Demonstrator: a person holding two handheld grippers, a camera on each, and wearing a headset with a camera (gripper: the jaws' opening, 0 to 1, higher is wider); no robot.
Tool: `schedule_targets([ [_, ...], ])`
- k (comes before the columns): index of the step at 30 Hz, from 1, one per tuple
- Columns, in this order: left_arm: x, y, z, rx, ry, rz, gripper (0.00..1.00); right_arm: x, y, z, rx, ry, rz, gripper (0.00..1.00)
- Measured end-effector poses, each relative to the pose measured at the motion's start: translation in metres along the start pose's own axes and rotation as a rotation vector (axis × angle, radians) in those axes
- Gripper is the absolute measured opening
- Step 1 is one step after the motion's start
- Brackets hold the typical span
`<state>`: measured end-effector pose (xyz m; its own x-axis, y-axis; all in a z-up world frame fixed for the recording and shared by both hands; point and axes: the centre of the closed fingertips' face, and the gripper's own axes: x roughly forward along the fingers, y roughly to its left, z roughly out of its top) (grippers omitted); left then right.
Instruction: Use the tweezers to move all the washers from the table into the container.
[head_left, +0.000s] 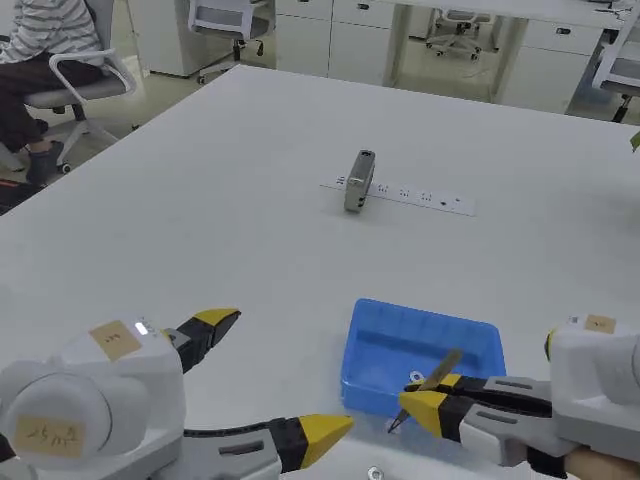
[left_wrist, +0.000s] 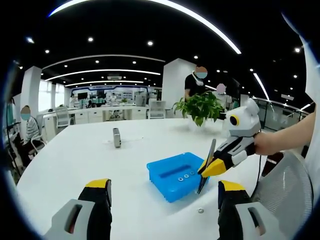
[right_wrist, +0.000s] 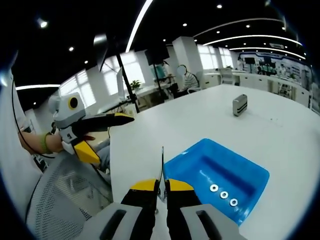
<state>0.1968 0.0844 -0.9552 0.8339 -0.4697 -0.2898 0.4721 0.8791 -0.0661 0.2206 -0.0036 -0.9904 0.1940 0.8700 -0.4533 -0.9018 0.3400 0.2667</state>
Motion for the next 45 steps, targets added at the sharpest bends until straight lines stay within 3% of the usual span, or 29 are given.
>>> schedule_targets([
  [9,0.000,0.000,0.000,0.001,0.002,0.000,0.90,-0.013,-0.013,0.025,0.028,-0.072,-0.032,0.03],
  [14,0.000,0.000,0.000,-0.001,0.001,0.001,0.90,-0.018,-0.025,0.037,0.083,-0.132,-0.058,0.03],
  [21,0.000,0.001,0.000,-0.002,-0.001,0.002,0.90,-0.017,-0.039,0.044,0.149,-0.171,-0.088,0.03],
  [31,0.000,0.001,0.000,-0.003,-0.002,0.003,0.90,-0.006,-0.056,0.041,0.203,-0.170,-0.114,0.03],
  [45,0.000,0.001,0.000,-0.004,-0.001,0.004,0.90,0.012,-0.069,0.036,0.200,-0.122,-0.124,0.03],
])
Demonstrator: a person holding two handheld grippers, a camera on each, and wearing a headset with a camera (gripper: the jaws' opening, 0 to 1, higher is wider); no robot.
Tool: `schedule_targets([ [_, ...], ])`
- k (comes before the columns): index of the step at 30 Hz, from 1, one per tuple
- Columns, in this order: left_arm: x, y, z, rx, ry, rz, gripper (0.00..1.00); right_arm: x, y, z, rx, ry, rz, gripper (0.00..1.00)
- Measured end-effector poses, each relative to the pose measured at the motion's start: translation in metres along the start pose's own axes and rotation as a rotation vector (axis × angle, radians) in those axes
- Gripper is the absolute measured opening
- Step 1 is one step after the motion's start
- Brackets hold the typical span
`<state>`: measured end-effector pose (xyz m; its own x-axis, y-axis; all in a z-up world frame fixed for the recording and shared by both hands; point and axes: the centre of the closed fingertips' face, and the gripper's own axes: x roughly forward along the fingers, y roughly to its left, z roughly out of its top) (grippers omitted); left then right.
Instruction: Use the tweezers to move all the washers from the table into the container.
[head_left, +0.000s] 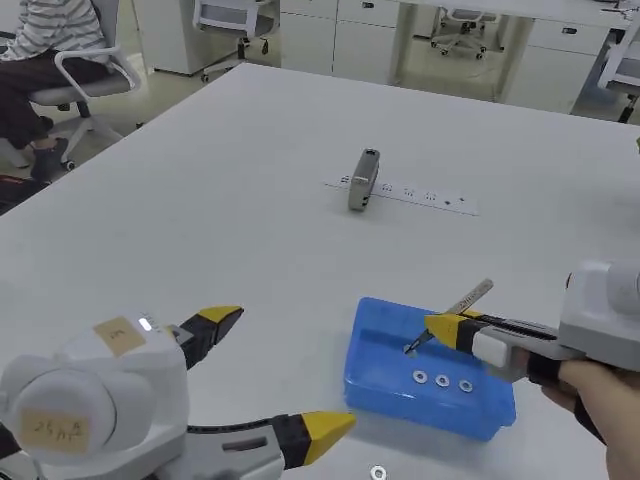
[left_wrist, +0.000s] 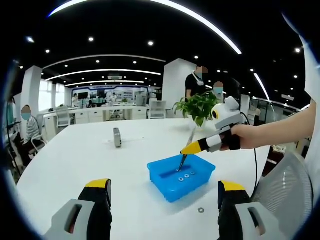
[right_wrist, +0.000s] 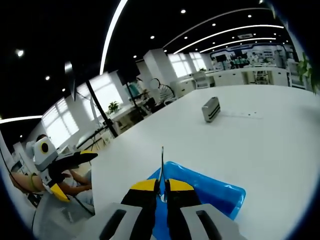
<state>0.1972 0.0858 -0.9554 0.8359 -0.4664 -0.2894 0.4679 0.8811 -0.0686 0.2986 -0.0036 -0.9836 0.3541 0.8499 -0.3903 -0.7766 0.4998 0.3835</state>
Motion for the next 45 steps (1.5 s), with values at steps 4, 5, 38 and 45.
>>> schedule_targets([
  [4,0.000,0.000,0.000,0.000,0.002,0.000,0.90,0.005,-0.001,-0.003,-0.010,0.017,0.000,0.03],
  [5,0.000,0.000,0.000,0.000,0.002,0.000,0.89,0.006,-0.001,-0.003,-0.011,0.021,-0.001,0.03],
  [38,-0.001,0.001,0.001,-0.005,-0.004,0.005,0.89,0.032,-0.014,-0.036,-0.111,0.181,-0.033,0.03],
  [45,-0.001,0.001,0.001,-0.006,-0.005,0.002,0.90,0.035,-0.010,-0.037,-0.251,0.197,-0.020,0.03],
])
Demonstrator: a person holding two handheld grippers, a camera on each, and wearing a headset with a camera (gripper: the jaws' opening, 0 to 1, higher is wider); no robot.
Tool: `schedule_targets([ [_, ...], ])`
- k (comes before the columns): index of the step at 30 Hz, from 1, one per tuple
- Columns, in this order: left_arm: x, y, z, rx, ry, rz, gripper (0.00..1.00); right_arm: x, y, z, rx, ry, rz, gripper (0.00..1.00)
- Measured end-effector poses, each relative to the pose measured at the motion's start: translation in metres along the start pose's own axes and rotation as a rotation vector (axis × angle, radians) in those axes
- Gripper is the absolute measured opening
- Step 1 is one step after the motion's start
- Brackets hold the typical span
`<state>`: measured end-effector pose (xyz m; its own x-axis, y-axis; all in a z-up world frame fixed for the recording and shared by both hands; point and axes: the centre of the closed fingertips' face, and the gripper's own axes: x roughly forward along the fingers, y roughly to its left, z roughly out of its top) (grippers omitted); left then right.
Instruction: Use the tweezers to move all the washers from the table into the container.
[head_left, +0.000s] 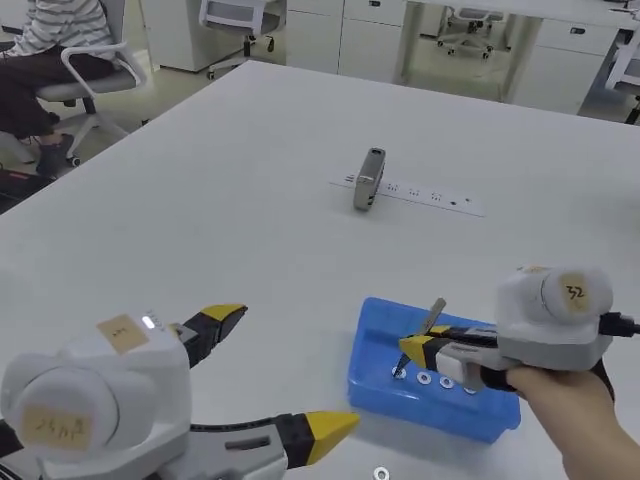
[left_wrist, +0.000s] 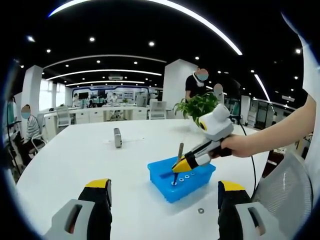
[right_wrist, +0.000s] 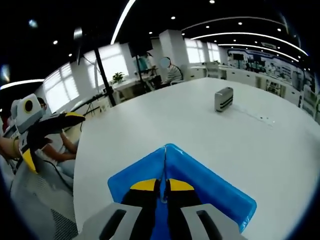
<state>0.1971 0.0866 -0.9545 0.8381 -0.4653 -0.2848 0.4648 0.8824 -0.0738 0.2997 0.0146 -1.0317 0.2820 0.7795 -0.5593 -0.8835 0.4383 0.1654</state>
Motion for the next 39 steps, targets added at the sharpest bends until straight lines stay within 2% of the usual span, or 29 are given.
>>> schedule_targets([
  [1,0.000,0.000,0.000,0.000,0.001,0.000,0.90,0.000,0.002,0.000,-0.035,0.005,0.002,0.04],
  [4,0.000,0.000,0.000,-0.002,-0.001,0.001,0.90,0.001,0.006,0.000,-0.069,0.011,0.003,0.04],
  [10,0.000,0.000,0.001,-0.003,-0.005,-0.001,0.90,0.002,0.003,0.001,-0.075,0.005,-0.008,0.04],
  [21,0.000,0.000,0.001,-0.003,-0.005,-0.001,0.90,-0.005,0.001,0.005,-0.056,-0.020,-0.014,0.04],
  [31,0.000,0.000,0.000,0.000,-0.002,-0.001,0.90,-0.014,0.007,0.012,-0.038,-0.058,-0.009,0.04],
  [39,0.000,-0.001,0.000,0.002,0.000,-0.003,0.90,-0.023,0.010,0.020,0.009,-0.112,-0.004,0.04],
])
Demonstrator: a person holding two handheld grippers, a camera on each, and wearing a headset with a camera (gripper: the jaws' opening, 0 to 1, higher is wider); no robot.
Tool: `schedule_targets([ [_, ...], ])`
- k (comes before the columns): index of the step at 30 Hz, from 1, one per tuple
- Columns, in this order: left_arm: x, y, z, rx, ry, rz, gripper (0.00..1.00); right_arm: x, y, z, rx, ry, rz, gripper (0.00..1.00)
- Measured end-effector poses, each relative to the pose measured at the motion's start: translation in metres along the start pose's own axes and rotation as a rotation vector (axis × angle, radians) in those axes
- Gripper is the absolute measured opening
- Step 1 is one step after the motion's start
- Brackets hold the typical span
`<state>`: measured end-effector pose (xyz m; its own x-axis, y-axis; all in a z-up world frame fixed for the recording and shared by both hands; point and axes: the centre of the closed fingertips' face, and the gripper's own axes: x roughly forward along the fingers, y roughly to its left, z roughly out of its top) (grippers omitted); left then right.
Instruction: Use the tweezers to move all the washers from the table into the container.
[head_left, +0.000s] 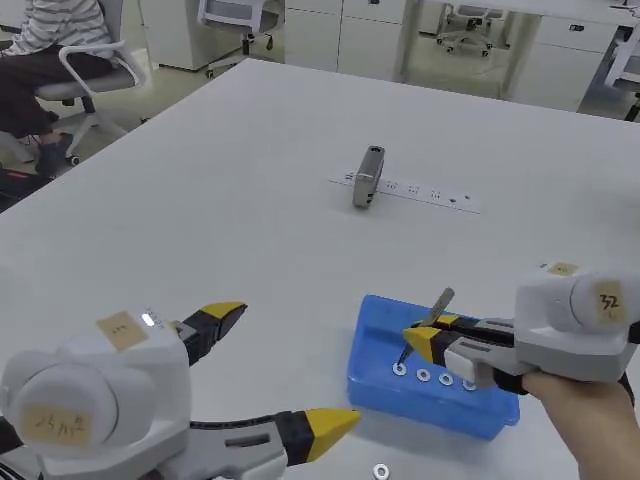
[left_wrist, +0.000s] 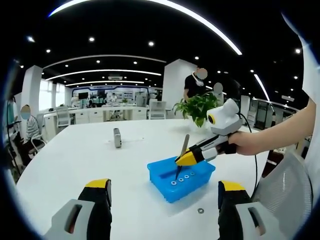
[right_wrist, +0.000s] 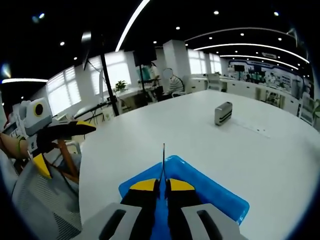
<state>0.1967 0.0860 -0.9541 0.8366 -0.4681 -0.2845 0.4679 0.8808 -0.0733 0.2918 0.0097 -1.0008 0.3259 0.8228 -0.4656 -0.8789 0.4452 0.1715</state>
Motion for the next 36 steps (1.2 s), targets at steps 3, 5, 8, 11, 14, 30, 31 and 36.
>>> schedule_targets([
  [3,0.000,0.000,0.000,0.001,0.000,-0.001,0.90,-0.003,0.001,0.002,0.019,-0.014,0.002,0.04],
  [5,0.000,0.000,0.000,0.001,0.001,-0.001,0.90,-0.006,0.000,0.003,0.033,-0.026,0.001,0.04],
  [8,0.000,0.000,0.000,0.002,0.002,-0.002,0.90,-0.011,0.002,0.006,0.046,-0.041,0.002,0.04],
  [11,0.001,-0.001,0.000,0.002,0.003,-0.003,0.90,-0.015,0.005,0.009,0.068,-0.063,0.010,0.04],
  [14,0.001,-0.001,-0.001,0.004,0.004,-0.005,0.90,-0.018,0.008,0.012,0.102,-0.086,0.023,0.04],
  [30,0.001,-0.001,-0.001,0.007,0.008,-0.007,0.90,-0.030,0.029,0.015,0.173,-0.130,0.083,0.04],
  [31,0.001,-0.002,-0.001,0.008,0.009,-0.008,0.90,-0.031,0.030,0.015,0.175,-0.131,0.086,0.04],
  [36,0.002,-0.002,-0.002,0.011,0.011,-0.010,0.90,-0.033,0.035,0.011,0.186,-0.129,0.091,0.04],
])
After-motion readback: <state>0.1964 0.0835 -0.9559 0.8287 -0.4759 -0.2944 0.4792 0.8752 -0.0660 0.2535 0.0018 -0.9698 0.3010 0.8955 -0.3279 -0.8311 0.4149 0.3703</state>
